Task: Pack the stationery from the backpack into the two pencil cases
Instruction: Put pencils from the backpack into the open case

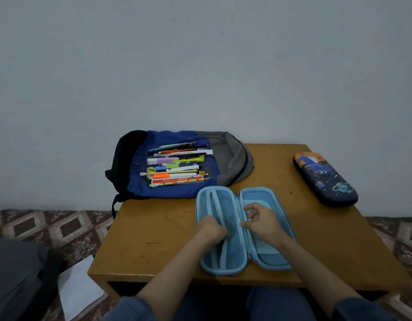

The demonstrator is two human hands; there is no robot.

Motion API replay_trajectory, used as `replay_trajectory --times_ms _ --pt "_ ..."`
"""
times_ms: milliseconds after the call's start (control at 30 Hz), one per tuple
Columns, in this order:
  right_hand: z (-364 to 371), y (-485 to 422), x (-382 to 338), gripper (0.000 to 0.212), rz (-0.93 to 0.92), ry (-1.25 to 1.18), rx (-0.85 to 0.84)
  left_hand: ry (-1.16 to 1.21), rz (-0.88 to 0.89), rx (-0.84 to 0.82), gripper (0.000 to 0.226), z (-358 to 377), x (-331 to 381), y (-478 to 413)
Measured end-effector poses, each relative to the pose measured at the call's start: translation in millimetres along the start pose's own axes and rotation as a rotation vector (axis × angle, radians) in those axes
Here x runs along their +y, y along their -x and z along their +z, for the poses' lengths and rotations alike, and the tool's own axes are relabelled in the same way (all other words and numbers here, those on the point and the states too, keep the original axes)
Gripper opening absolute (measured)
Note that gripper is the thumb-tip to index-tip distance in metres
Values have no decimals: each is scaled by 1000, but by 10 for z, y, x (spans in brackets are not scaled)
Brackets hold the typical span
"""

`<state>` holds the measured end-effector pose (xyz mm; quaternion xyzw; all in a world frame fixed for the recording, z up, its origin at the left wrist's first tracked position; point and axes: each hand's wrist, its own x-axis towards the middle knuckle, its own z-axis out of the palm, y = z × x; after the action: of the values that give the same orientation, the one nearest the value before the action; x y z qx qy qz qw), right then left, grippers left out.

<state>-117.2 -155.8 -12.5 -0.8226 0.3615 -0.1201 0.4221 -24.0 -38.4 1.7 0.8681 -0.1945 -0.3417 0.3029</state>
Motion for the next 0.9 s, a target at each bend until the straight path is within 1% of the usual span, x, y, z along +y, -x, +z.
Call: replay_trajectory --times_ms 67,167,200,267,400,500,600,700,733,800,900 --pt "2 -2 8 40 -23 -7 4 191 8 -19 14 13 -24 21" --pt "-14 7 18 39 -56 -2 7 557 -7 -117 6 -47 -120 80" --pt "-17 12 26 39 -70 3 5 623 -1 -140 5 -76 -168 93" --pt "-32 19 29 39 -96 19 -12 656 30 -145 7 -118 -241 101" --pt "-70 -21 8 44 -119 122 -64 594 64 -109 10 -130 -251 88" --pt "-98 -58 -42 57 -116 204 -94 543 54 -64 8 -153 -210 77" --pt "-129 -78 -102 71 -144 376 -119 500 14 -28 8 -259 -131 60" --pt "-156 -110 -101 79 -149 457 -146 477 50 35 11 -416 -75 -9" --pt "-168 -108 -88 79 -149 456 -163 461 75 80 11 -473 -73 -51" --pt "-181 -99 -62 78 -153 442 -197 368 139 231 14 -601 -120 -181" --pt "-174 -97 -8 78 -165 430 -215 51 251 517 15 -786 -265 -354"
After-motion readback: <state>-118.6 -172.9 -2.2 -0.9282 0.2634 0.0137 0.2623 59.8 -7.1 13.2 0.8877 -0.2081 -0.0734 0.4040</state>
